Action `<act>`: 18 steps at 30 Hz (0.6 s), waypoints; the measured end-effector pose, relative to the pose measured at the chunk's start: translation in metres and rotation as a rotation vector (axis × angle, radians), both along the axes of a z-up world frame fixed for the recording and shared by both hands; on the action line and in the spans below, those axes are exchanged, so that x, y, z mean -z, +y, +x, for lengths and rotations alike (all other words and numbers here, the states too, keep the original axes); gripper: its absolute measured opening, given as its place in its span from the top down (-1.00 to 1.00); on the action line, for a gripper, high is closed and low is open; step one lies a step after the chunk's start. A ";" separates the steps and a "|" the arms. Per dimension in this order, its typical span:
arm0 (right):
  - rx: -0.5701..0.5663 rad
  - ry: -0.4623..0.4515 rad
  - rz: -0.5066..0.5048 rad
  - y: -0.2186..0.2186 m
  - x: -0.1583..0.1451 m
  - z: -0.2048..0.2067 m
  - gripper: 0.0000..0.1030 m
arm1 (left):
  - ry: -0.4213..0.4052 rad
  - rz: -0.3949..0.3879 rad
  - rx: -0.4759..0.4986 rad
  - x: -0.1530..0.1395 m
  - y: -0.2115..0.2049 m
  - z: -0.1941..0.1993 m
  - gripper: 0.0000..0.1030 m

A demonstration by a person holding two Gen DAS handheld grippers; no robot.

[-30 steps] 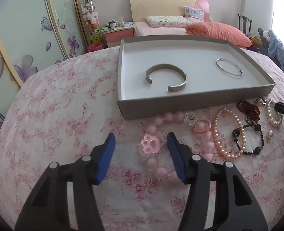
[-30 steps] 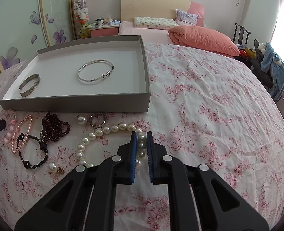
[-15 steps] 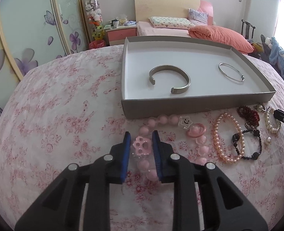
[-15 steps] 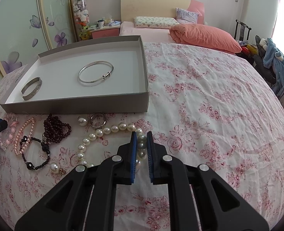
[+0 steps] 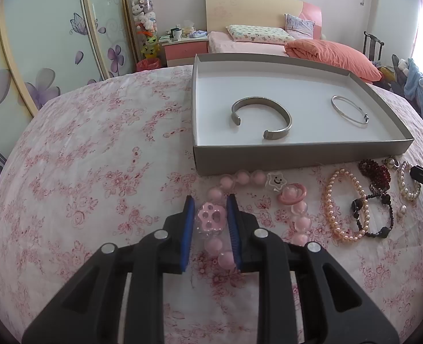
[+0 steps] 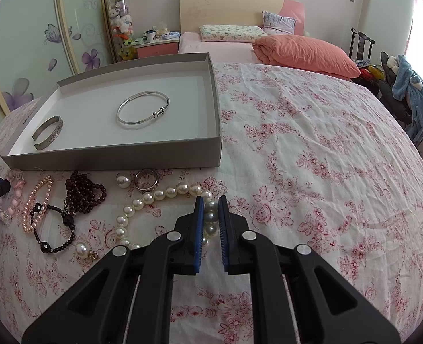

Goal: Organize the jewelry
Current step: 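Close the left tool on the pink bracelet while the right grips the pearl bracelet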

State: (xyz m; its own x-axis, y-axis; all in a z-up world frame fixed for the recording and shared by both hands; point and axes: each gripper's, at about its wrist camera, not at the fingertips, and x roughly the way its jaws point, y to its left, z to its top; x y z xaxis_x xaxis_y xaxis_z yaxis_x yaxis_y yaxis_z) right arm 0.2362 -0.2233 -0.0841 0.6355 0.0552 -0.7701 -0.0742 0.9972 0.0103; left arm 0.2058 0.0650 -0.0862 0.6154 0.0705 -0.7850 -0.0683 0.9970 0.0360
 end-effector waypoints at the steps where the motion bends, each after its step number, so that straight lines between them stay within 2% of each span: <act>1: 0.000 0.000 -0.001 0.000 0.000 0.000 0.77 | 0.000 -0.001 0.000 0.000 0.000 0.000 0.54; 14: -0.002 0.004 0.046 -0.005 0.000 0.001 0.78 | 0.000 -0.001 0.000 0.000 0.000 0.000 0.54; 18: -0.022 -0.009 0.099 -0.010 -0.002 -0.002 0.79 | -0.005 -0.024 -0.001 0.000 0.002 0.000 0.55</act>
